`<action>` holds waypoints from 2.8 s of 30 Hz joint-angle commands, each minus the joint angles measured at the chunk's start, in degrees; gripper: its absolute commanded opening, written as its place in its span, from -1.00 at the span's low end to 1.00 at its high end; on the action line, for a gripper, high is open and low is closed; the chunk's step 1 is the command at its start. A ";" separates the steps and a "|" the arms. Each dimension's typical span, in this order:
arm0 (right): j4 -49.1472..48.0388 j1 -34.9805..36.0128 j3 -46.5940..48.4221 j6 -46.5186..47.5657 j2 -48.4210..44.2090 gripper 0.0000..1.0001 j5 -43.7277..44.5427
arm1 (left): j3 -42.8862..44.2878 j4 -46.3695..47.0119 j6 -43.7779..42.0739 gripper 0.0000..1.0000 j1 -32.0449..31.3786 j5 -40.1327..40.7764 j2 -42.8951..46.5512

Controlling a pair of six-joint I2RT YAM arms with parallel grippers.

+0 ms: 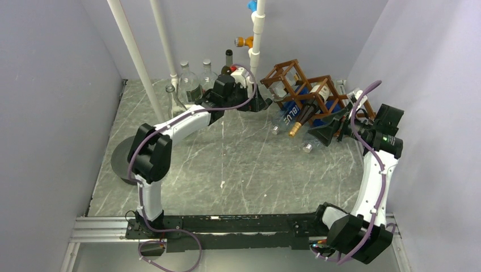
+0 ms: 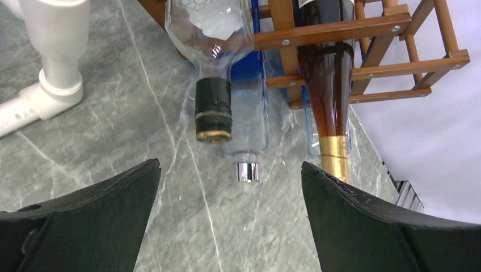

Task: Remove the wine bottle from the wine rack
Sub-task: Pick up the wine bottle from the wine rack.

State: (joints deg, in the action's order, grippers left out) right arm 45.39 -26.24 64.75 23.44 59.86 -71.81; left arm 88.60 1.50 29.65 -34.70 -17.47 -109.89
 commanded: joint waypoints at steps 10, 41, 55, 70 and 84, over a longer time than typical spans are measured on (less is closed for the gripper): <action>-5.62 -0.74 -2.73 -2.87 -2.62 0.99 -0.97 | 9.85 10.33 -1.60 0.99 -0.30 -3.84 -10.46; -7.74 -1.90 -4.46 -4.21 -3.67 0.99 -3.50 | 24.93 11.09 5.30 0.70 -1.81 -1.07 -24.96; -7.85 -2.43 -4.72 -4.41 -4.26 0.99 -4.28 | 29.84 7.73 5.16 0.36 -2.13 0.33 -28.93; -8.54 -2.76 -5.29 -4.94 -4.70 0.99 -4.60 | 23.24 9.35 2.48 -0.41 -2.83 1.29 -23.27; -8.74 -2.97 -5.51 -5.29 -5.25 0.99 -5.01 | 8.58 14.37 -0.47 -0.89 -3.18 1.25 -11.58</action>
State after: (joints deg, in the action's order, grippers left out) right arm 38.87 -28.75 59.27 18.79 55.90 -75.07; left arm 99.26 11.40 30.83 -37.32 -14.81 -127.22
